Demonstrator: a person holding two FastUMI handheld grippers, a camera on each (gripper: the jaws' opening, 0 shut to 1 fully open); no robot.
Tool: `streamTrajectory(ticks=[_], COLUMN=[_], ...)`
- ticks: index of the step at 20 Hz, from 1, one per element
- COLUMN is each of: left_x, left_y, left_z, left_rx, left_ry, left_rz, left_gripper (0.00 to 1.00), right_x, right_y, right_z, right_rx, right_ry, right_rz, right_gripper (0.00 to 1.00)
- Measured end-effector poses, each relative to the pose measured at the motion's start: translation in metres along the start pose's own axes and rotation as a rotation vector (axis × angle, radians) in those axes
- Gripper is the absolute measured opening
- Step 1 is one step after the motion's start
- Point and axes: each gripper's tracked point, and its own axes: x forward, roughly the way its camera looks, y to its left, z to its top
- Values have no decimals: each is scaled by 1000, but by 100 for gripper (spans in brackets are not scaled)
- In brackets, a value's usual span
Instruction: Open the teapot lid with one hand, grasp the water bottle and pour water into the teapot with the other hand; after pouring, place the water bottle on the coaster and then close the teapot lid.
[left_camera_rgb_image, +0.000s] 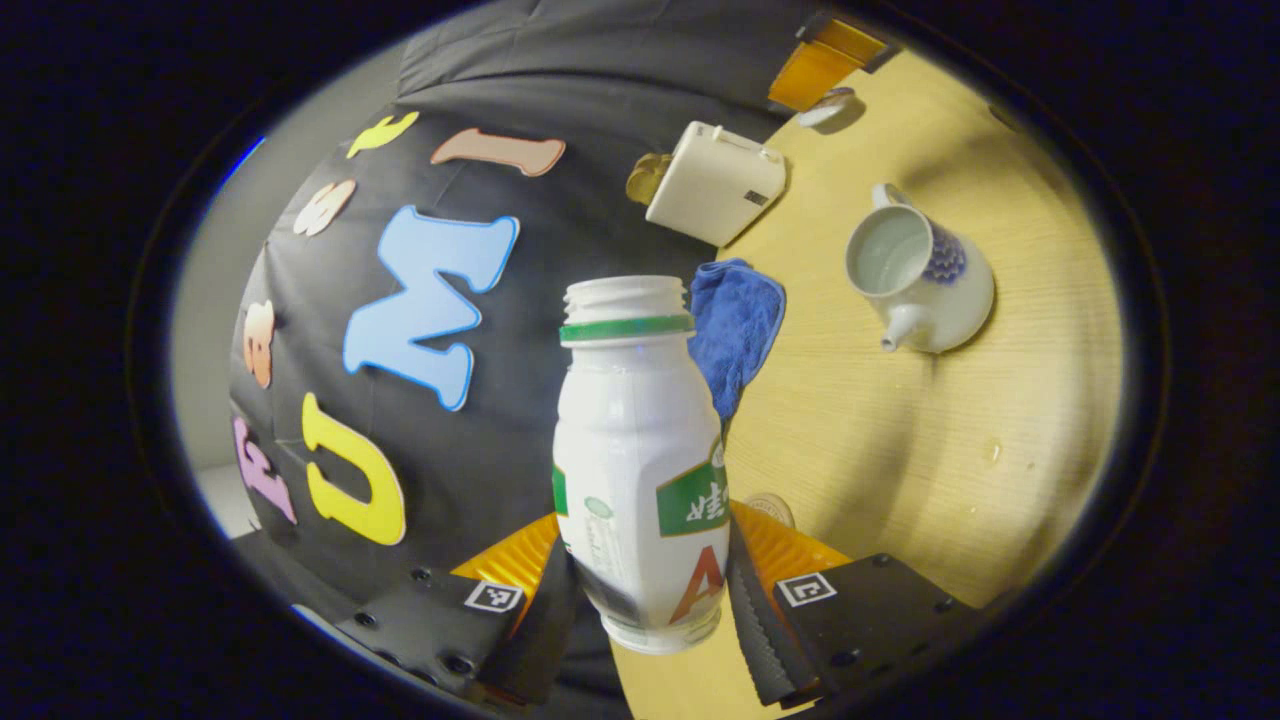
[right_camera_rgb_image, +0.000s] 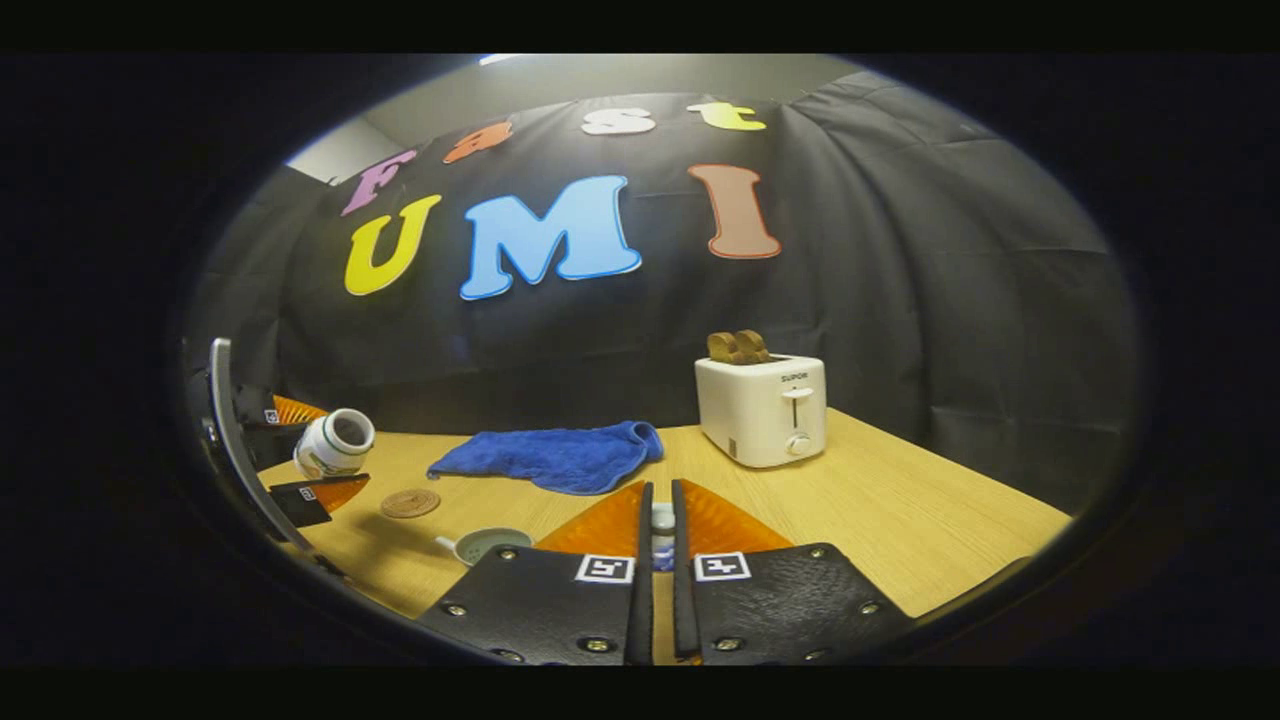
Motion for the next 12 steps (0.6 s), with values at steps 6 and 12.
streamTrajectory(ticks=[6,12], left_x=[-11,-19], left_y=[5,19], left_z=[-29,-51], left_rx=[-374,-646], left_ry=[25,23], left_rz=[-1,24], left_gripper=[84,84], right_x=[3,5], right_y=[36,70], right_z=[-5,-9], right_rx=[-34,-22], right_ry=[-2,1], right_rz=[80,154], right_gripper=[8,8])
